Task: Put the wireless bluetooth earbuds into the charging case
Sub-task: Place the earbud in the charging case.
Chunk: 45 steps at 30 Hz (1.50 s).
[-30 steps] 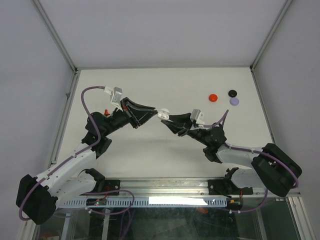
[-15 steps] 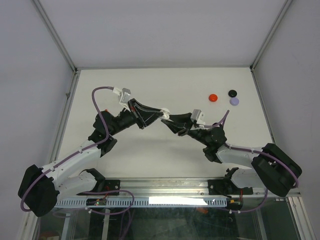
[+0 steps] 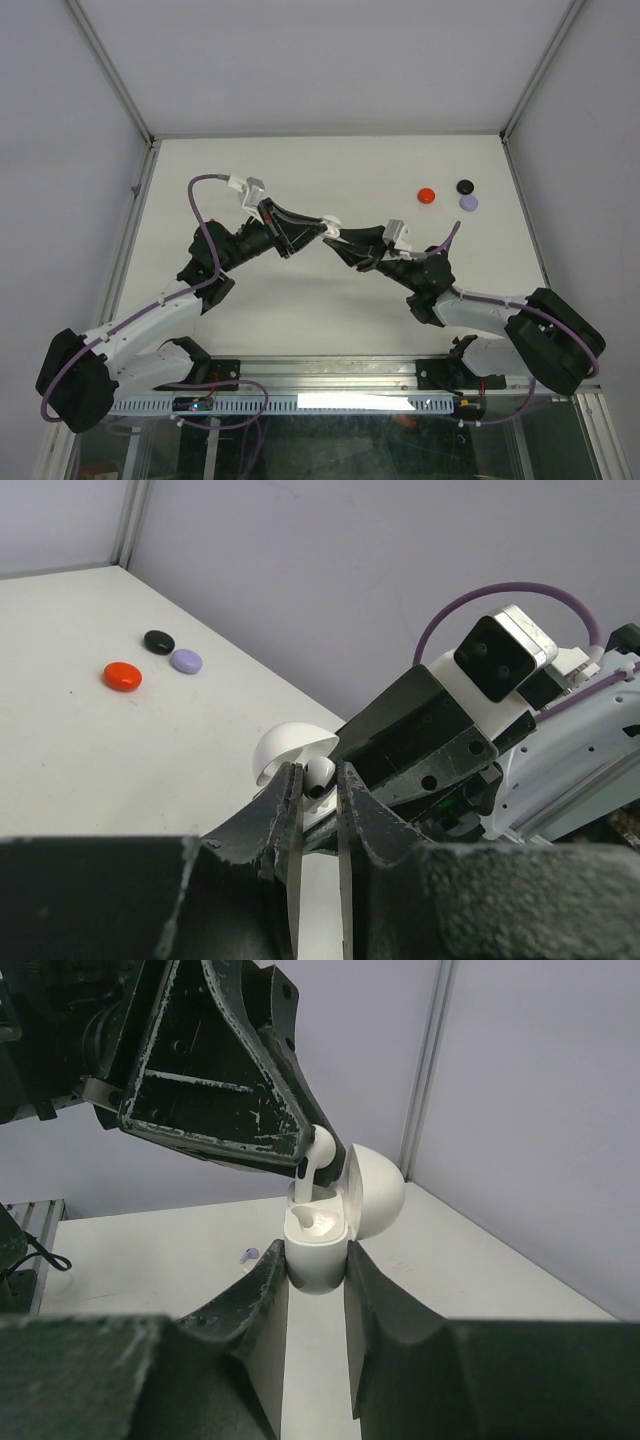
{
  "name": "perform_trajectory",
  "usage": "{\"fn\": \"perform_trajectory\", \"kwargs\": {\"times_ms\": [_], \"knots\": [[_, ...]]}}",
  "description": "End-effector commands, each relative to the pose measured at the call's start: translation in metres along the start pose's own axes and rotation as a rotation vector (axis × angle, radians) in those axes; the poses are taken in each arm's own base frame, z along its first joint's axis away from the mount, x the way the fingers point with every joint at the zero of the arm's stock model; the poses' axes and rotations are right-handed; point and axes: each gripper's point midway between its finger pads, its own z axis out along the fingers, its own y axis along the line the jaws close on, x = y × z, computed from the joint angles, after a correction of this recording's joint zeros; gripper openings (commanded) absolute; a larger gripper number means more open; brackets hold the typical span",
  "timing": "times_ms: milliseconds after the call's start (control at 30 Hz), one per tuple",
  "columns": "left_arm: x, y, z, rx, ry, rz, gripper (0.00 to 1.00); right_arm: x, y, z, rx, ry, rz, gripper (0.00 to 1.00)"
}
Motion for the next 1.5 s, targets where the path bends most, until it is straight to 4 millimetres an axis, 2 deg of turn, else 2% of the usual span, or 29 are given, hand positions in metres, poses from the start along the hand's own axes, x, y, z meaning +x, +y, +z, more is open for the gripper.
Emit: {"fn": "perform_trajectory", "kwargs": {"times_ms": [0,267,467,833,1000,1200,1300,1467], "knots": [[-0.003,-0.004,0.0,0.005,-0.012,0.033,0.02,-0.043,0.001,0.007,-0.007,-0.139,-0.07,0.0],[0.001,-0.001,0.0,-0.018,0.008,0.016,0.1,-0.044,0.0,0.007,-0.005,-0.14,-0.075,0.0],[-0.003,0.012,-0.001,-0.104,-0.003,-0.001,0.3,-0.045,0.0,0.006,-0.003,-0.143,-0.076,0.0],[-0.016,0.019,-0.001,-0.185,-0.014,-0.002,0.46,-0.041,-0.001,0.004,0.005,-0.13,-0.077,0.0],[-0.021,0.035,-0.006,-0.308,0.0,-0.004,0.59,-0.031,-0.006,-0.002,0.037,-0.097,-0.089,0.0],[-0.018,0.053,-0.022,-0.464,0.044,-0.021,0.82,-0.012,-0.014,-0.013,0.088,-0.022,-0.128,0.0],[-0.013,0.063,-0.034,-0.549,0.066,-0.04,0.87,-0.002,-0.017,-0.021,0.108,0.019,-0.151,0.0],[0.011,0.104,-0.069,-0.828,0.124,-0.09,0.92,0.016,-0.018,-0.035,0.129,0.076,-0.156,0.0]]}}
